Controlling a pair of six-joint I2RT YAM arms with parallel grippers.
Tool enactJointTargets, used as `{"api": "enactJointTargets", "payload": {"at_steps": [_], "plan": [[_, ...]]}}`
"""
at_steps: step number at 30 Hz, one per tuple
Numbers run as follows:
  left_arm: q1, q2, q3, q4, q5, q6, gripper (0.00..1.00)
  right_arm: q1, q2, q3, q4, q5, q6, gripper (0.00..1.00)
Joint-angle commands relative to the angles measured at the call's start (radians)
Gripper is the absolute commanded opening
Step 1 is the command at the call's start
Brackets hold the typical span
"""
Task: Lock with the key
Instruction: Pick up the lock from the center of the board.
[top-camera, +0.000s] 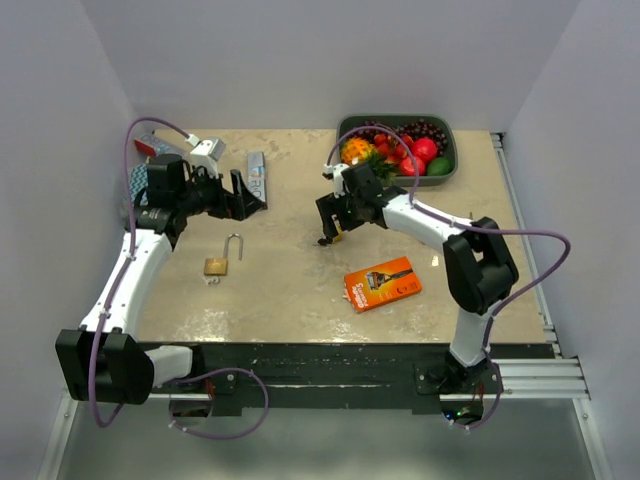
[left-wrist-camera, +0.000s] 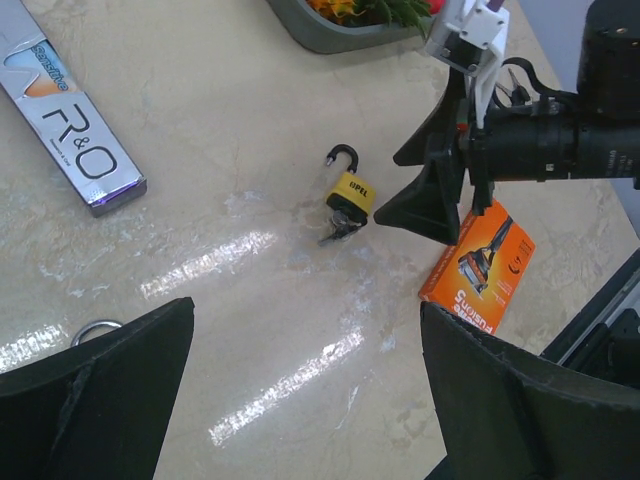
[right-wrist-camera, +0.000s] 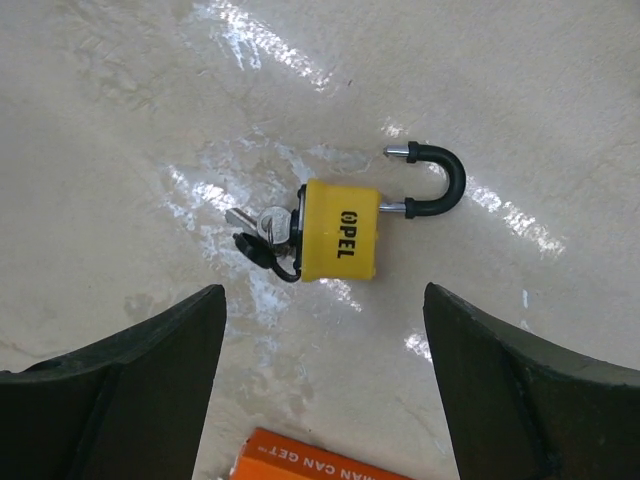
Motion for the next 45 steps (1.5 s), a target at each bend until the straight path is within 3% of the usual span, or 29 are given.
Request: {"api": "enactJointTargets", "payload": {"at_steps": [1,11,18,32,35,41,44,45], "plan": [[0.013,-0.019,-0.007,0.021,0.000,-0.020,0.98,0.000,0.044,0.080,0.054,0.119,0.100,0.79],[0.031,-0.024,-0.016,0.012,-0.006,-0.008,0.98,0.023,0.150,0.118,0.062,0.151,0.133,0.73],[0.039,-0.018,-0.025,0.017,0.000,-0.007,0.98,0.035,0.152,0.092,0.063,0.123,0.133,0.78],[0.044,-0.013,-0.019,0.004,0.005,0.007,0.98,0.041,0.161,0.038,0.072,0.125,0.096,0.72],[0.045,-0.012,-0.019,0.004,0.010,0.006,0.98,0.040,0.169,0.035,0.079,0.131,0.091,0.64],[0.045,-0.018,-0.014,-0.016,0.011,0.027,0.98,0.040,0.123,0.020,0.074,0.099,0.022,0.33],[0.045,-0.018,-0.014,-0.026,0.029,0.061,0.98,0.038,0.069,0.006,0.065,0.062,-0.035,0.14],[0.045,-0.015,-0.014,-0.028,0.036,0.082,0.98,0.037,0.054,0.002,0.059,0.042,-0.068,0.03]]}}
